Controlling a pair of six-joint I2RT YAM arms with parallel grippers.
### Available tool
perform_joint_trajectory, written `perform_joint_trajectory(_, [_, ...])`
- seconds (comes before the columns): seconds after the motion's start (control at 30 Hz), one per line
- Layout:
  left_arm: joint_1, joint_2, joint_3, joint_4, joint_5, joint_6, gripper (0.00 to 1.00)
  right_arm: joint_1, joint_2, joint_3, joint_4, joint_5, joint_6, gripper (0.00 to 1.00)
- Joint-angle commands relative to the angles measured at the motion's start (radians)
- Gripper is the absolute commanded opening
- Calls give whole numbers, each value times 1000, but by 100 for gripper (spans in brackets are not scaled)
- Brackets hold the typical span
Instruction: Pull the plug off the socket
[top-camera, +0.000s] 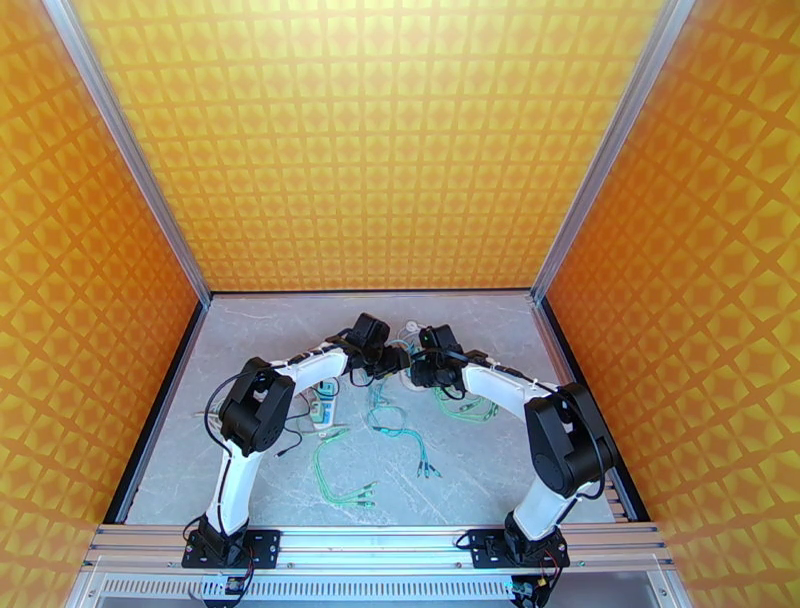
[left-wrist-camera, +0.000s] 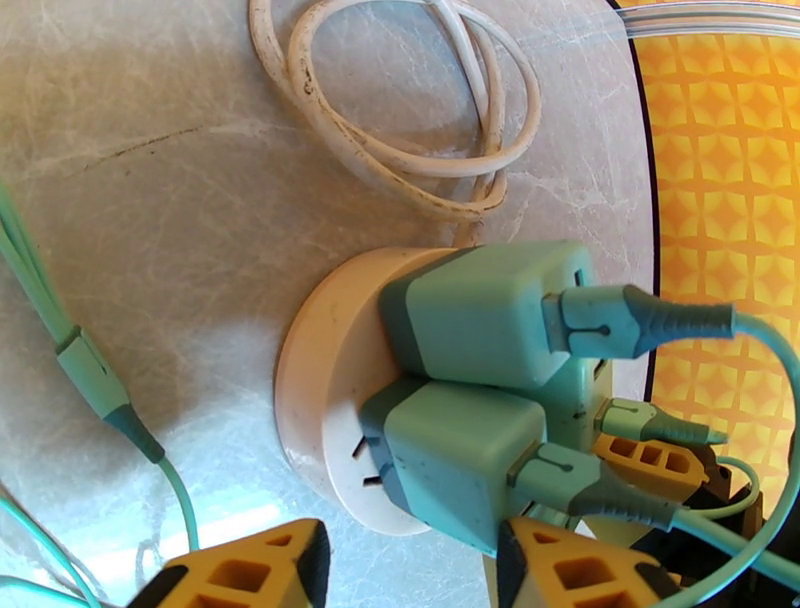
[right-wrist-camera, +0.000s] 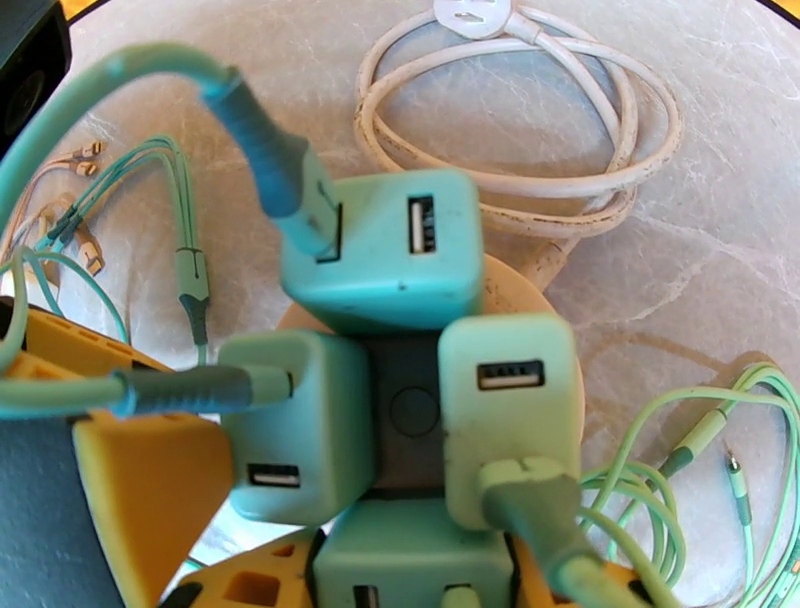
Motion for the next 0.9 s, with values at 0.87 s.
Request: perform_joint_trajectory(0.87, [-5,119,-10,-226,-124,72,48,-21,-86,16,35,-51,32,25])
